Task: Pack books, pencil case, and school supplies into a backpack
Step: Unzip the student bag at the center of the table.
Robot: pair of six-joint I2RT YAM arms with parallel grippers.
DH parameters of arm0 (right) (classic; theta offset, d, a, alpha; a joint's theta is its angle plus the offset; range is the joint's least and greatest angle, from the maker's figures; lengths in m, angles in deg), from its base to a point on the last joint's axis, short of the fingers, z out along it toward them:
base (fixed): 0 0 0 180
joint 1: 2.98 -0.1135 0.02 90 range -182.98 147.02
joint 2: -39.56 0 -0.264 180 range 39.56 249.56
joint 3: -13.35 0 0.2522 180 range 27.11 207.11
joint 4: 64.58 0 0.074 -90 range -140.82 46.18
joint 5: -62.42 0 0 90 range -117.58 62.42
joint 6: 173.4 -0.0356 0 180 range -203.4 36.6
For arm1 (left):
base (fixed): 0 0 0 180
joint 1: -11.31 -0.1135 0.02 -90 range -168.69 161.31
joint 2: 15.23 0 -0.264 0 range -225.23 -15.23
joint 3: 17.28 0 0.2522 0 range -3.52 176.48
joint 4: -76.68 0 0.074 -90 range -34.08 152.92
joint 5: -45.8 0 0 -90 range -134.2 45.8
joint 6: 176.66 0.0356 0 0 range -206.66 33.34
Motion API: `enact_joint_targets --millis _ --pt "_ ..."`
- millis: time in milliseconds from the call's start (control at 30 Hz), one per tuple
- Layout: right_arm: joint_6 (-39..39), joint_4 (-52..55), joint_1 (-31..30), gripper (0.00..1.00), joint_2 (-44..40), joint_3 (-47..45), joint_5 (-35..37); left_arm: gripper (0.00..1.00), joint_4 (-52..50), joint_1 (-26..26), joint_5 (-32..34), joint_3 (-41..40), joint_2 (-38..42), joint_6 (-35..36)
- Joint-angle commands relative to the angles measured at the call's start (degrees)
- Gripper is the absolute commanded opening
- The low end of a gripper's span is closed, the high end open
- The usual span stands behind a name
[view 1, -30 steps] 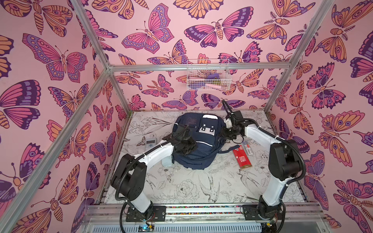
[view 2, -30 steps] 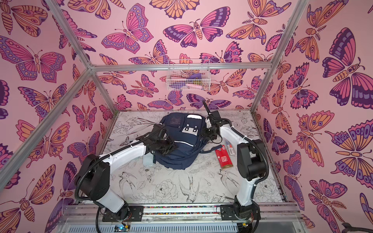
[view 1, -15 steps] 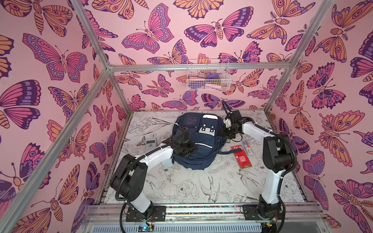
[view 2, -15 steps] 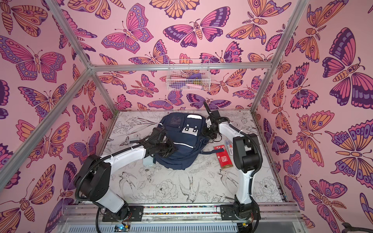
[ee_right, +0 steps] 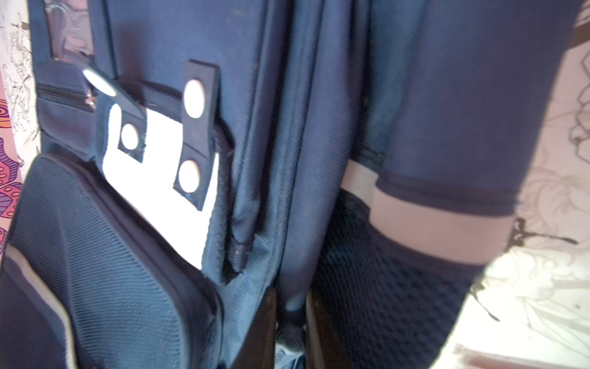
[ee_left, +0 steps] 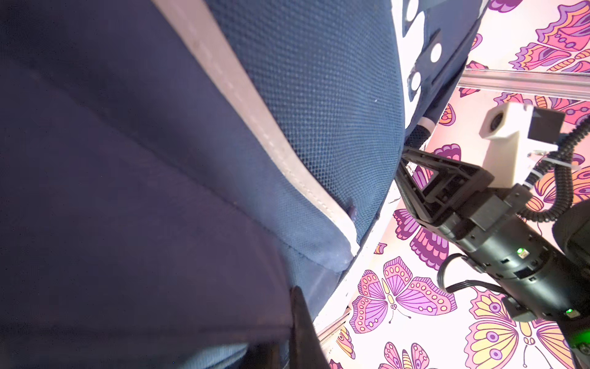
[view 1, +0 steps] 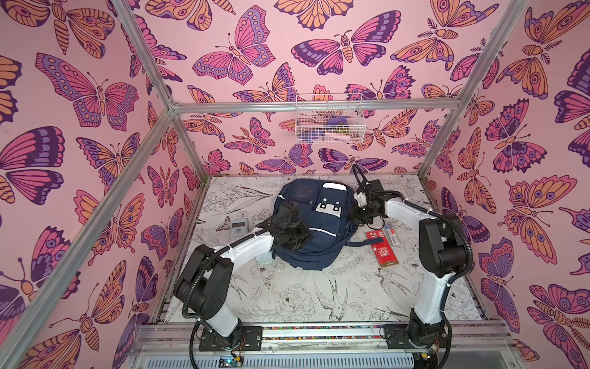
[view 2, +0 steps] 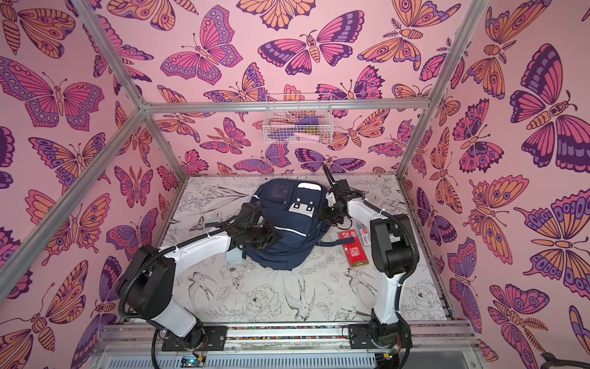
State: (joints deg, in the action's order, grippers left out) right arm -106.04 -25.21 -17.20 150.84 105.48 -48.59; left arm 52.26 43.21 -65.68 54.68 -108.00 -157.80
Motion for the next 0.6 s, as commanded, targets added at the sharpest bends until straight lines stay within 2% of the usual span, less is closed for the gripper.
enact_joint_targets --millis 0,167,267,567 --pt "0.5 0.6 0.3 0.25 -2.2 -1.6 -1.8 0.00 0.0 0.1 -1.9 -0.7 1.2 -0.5" --pt "0.7 0.5 0.2 0.10 -2.2 -2.3 -1.6 0.00 0.0 0.1 -2.0 -0.6 0.9 -0.6" --pt "1.3 1.0 0.2 0.05 -3.4 -2.7 -0.5 0.00 0.0 0.2 -1.9 -0.9 0.8 -0.5" --pt "3.3 3.0 -0.5 0.05 -9.5 -6.6 4.7 0.00 0.0 0.1 -1.6 -1.1 0.6 -0.1"
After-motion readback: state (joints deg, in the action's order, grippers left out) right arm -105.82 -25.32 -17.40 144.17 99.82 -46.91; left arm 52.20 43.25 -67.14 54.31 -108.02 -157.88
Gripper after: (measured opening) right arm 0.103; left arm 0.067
